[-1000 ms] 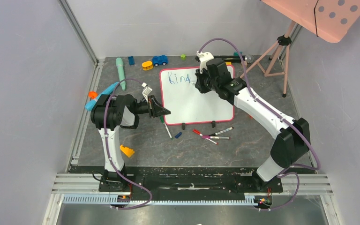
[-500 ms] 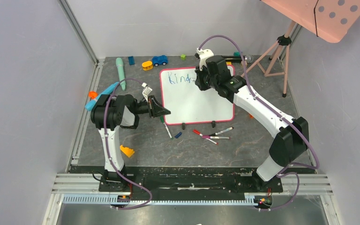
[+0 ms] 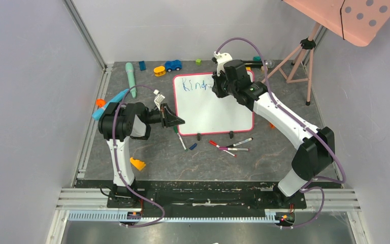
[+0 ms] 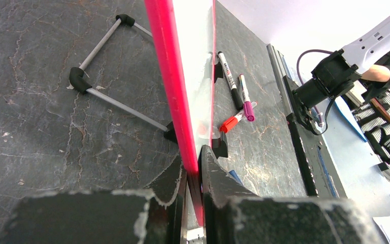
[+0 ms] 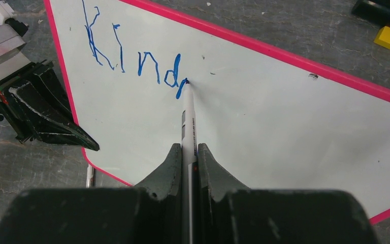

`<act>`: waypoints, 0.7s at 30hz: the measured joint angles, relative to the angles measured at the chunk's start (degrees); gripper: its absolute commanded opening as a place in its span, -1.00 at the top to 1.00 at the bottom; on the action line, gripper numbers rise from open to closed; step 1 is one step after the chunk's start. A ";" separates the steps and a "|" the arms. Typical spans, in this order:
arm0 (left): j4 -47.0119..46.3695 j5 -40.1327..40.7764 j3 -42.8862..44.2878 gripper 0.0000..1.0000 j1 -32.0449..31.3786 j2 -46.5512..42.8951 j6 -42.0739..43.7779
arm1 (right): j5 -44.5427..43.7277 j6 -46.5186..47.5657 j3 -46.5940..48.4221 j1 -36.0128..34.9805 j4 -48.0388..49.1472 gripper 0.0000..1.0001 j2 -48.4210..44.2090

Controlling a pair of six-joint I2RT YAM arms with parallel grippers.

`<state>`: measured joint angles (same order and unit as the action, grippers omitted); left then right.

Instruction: Write a sentence on the whiteboard

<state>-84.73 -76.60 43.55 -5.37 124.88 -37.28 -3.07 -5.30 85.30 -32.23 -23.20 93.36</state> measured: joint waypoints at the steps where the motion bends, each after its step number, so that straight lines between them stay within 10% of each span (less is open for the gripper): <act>1: -0.02 0.00 0.00 0.96 0.00 0.00 0.00 | 0.00 -0.02 0.00 0.02 0.00 1.00 0.00; 21: 0.00 0.02 0.00 0.96 0.00 0.00 0.00 | 0.02 -0.07 -2.69 0.87 0.44 1.00 -1.84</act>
<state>-84.73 -76.58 43.55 -5.37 124.88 -37.28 -3.05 -5.37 82.61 -31.35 -22.76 91.53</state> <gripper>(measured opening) 0.143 0.112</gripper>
